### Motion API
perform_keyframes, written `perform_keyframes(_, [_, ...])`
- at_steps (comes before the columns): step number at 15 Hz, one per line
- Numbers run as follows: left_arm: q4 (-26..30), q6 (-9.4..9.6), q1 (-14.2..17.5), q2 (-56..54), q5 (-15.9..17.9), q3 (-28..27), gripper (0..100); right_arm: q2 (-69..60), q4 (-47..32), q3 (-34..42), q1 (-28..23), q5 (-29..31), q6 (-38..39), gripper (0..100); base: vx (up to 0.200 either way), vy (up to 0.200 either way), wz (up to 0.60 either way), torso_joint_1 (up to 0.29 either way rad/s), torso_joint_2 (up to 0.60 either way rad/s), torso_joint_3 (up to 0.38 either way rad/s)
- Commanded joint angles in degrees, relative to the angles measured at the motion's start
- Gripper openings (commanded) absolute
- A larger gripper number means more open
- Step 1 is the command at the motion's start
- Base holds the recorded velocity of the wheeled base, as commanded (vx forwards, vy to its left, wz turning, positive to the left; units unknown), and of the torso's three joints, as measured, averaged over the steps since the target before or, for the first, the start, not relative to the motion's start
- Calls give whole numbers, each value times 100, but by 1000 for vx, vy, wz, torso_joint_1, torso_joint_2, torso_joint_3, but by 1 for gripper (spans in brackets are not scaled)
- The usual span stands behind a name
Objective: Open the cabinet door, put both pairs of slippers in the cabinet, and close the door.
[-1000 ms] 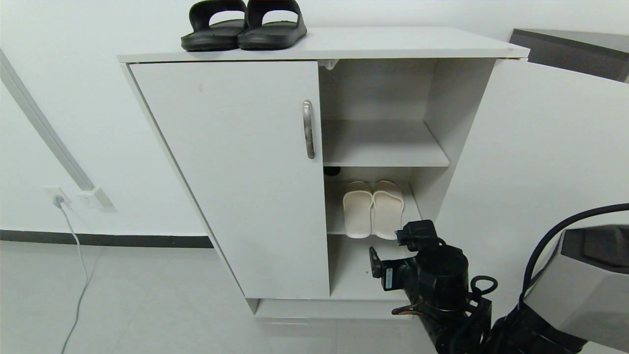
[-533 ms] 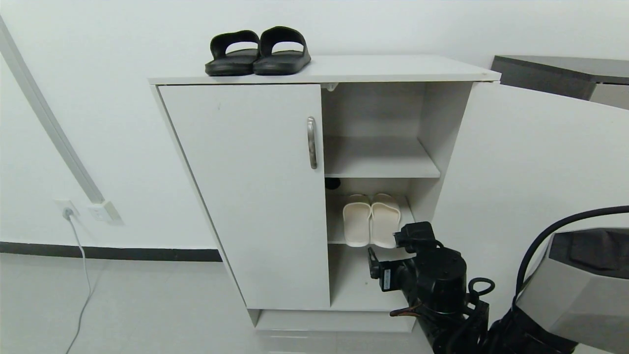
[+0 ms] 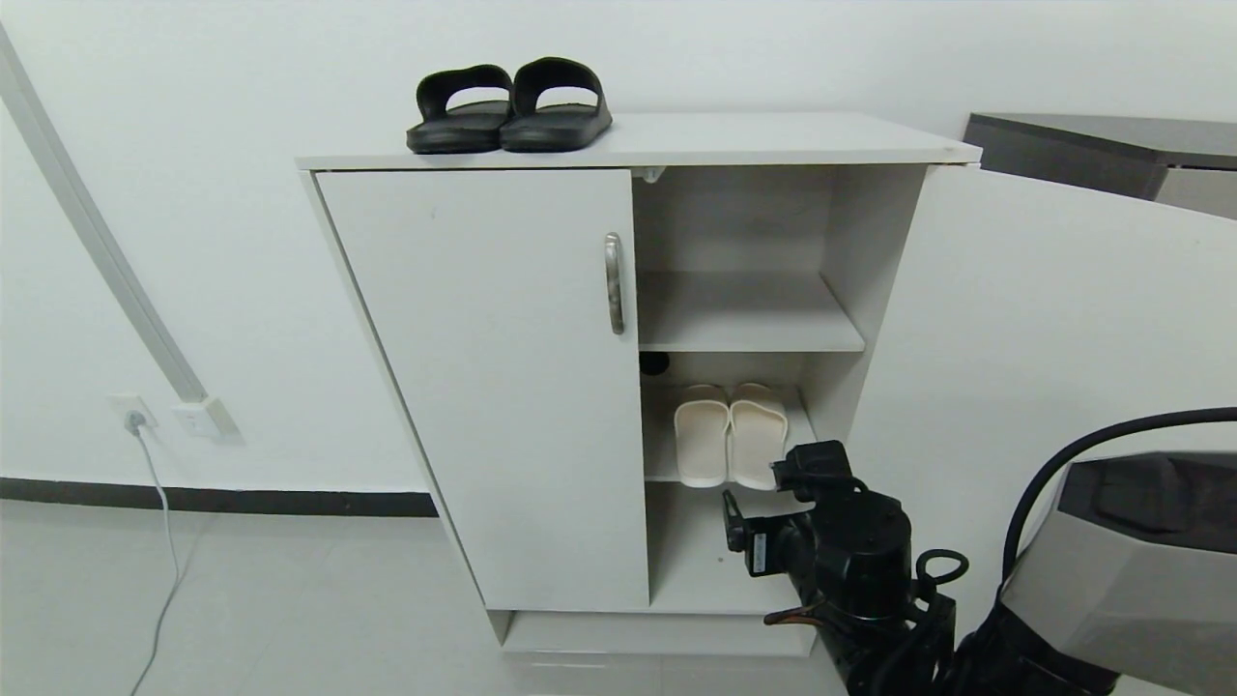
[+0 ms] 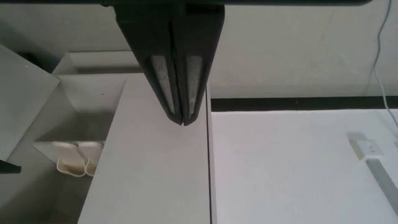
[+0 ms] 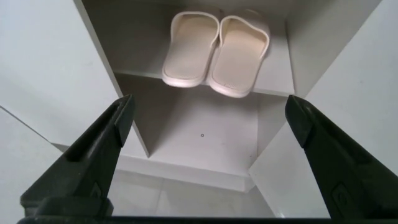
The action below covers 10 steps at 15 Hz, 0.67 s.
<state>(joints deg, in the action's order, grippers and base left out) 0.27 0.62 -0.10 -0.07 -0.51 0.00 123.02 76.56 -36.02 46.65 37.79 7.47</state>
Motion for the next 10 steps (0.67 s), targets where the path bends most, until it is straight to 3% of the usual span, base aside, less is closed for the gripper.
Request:
perform_keyframes(1, [0, -1, 1, 7, -2, 0, 0, 91, 35, 8, 2, 0, 0, 100, 0, 200, 0, 2, -2, 2])
perform_keyframes(10, [0, -1, 1, 7, -2, 0, 0, 100, 44, 8, 37, 0, 0, 100, 0, 200, 0, 3, 1, 2])
